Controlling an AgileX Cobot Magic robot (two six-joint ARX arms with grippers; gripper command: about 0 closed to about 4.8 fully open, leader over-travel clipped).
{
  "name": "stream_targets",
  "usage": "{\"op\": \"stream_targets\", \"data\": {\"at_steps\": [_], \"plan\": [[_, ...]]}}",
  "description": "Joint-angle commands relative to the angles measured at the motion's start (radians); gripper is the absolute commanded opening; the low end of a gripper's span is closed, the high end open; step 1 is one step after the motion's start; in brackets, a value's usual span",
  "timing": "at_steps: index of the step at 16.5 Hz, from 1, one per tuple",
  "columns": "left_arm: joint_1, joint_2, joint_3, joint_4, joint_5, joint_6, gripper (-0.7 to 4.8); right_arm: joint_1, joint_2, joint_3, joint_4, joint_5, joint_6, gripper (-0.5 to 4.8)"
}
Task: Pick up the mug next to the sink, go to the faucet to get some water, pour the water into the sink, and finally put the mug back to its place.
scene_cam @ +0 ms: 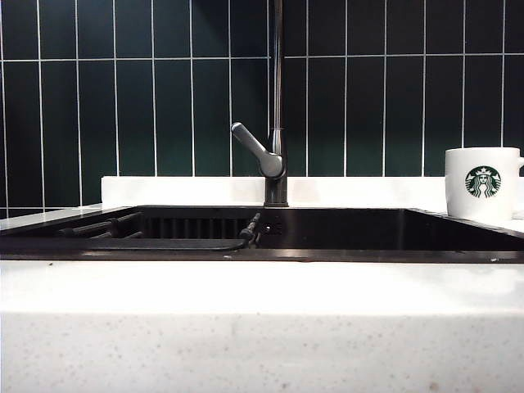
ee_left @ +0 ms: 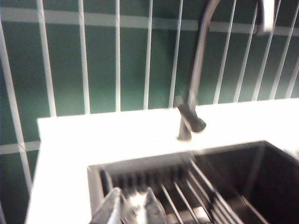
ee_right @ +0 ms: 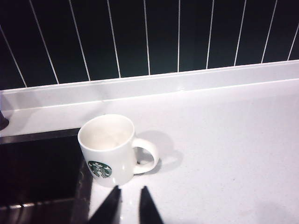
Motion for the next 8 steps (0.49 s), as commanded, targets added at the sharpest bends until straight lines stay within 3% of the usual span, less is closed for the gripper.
{"op": "stream_targets", "data": {"at_steps": [1,5,7,8], "plan": [[-0.001,0.07,0.006,0.019,0.029,-0.002,0.63,0.005,0.054,0.004,0.01,0.005,-0.082,1.42],[-0.001,0.125,0.006,0.171,0.029,-0.002,0.69,0.002,0.134,-0.085,0.139,0.002,-0.134,1.56],[-0.001,0.164,0.006,0.208,0.03,-0.002,1.58,0.002,0.164,-0.169,0.233,0.002,-0.133,2.27],[-0.001,0.192,0.007,0.221,0.029,-0.002,1.57,0.002,0.184,-0.217,0.299,0.002,-0.132,2.35]]}}
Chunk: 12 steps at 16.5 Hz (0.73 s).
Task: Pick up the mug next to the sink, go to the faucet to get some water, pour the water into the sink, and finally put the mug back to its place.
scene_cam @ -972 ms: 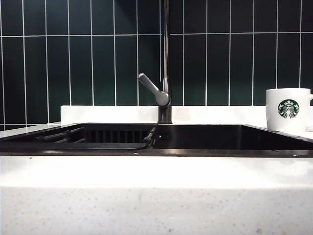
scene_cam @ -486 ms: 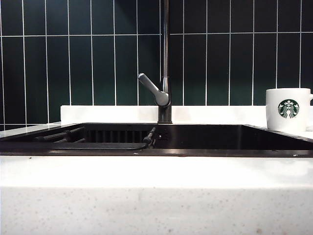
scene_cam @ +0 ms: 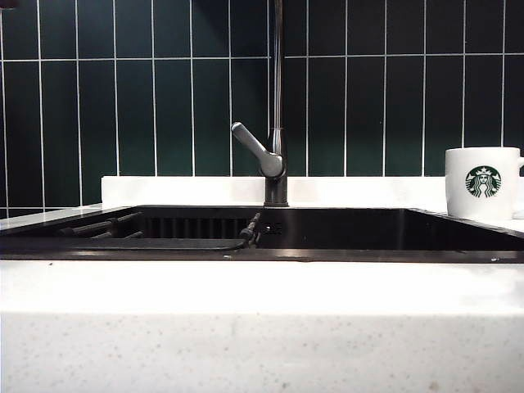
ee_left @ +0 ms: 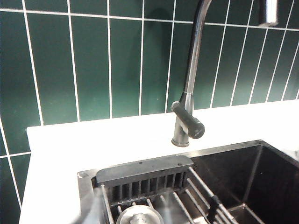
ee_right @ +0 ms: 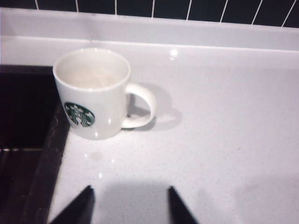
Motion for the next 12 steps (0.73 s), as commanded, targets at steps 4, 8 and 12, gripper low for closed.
{"op": "stream_targets", "data": {"at_steps": [4,8,12], "plan": [[-0.002,0.18,0.032,0.074,0.023,0.0,1.58,-0.002,0.043,-0.078,0.238,0.002,0.003,2.34],[-0.016,0.318,0.067,0.172,0.029,0.0,1.57,-0.003,0.117,-0.076,0.31,0.005,0.009,2.35],[-0.079,0.488,0.172,0.191,0.061,0.065,1.57,-0.005,0.378,-0.076,0.531,0.05,0.009,2.36]]}}
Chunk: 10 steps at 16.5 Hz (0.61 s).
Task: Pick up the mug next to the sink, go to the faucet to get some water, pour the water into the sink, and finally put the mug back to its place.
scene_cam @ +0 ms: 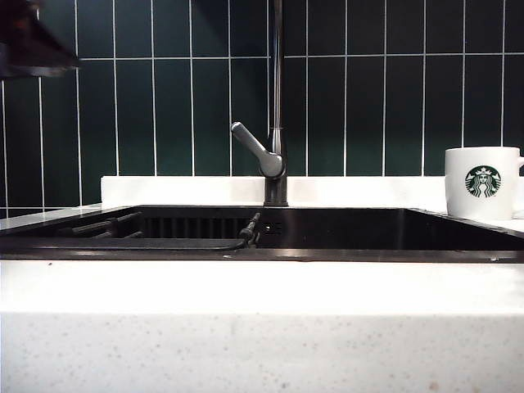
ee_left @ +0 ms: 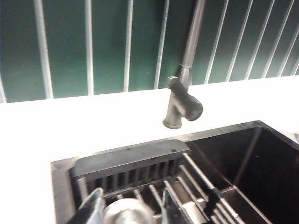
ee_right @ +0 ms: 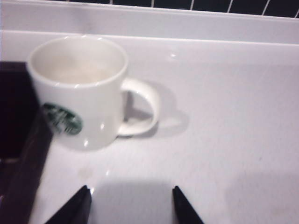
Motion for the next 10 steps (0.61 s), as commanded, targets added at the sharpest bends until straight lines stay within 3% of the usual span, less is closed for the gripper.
{"op": "stream_targets", "data": {"at_steps": [1,5,10], "plan": [[-0.037,0.087,0.069,0.016,0.029,0.072,1.57,-0.003,0.141,0.004,0.197,0.039,0.004,2.48],[-0.039,0.219,0.161,0.02,0.033,0.072,1.57,-0.054,0.273,0.01,0.282,0.037,0.012,2.48],[-0.039,0.322,0.176,0.12,0.041,0.068,1.58,-0.095,0.317,0.097,0.304,0.007,0.053,2.48]]}}
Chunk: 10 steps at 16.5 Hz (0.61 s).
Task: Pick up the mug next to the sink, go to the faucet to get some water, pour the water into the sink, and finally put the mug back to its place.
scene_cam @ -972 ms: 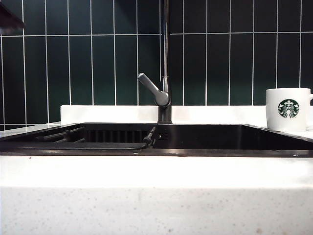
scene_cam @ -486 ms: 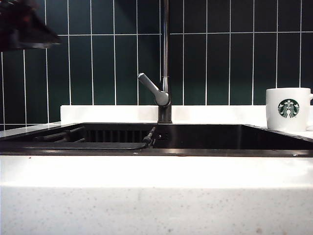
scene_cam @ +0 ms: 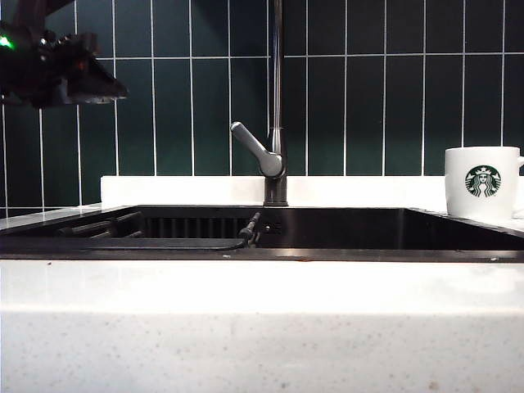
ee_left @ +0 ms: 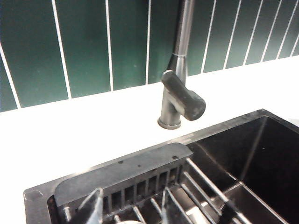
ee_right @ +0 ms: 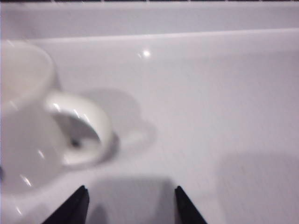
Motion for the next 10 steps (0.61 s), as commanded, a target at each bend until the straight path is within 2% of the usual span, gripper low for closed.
{"op": "stream_targets", "data": {"at_steps": [1,3,6,10], "plan": [[-0.002,0.023,0.006,0.025,0.023,0.0,1.58,0.0,0.026,0.073,0.04,-0.02,0.002,2.48],[-0.002,0.031,0.006,0.026,0.019,0.0,1.92,0.0,0.08,0.117,0.04,-0.026,-0.013,2.48],[-0.002,0.05,0.044,0.021,0.019,0.0,1.92,0.0,0.193,0.148,0.059,-0.027,-0.025,2.48],[-0.002,0.102,0.143,-0.013,0.024,-0.001,1.92,0.0,0.23,0.149,0.108,-0.042,-0.026,2.48]]}}
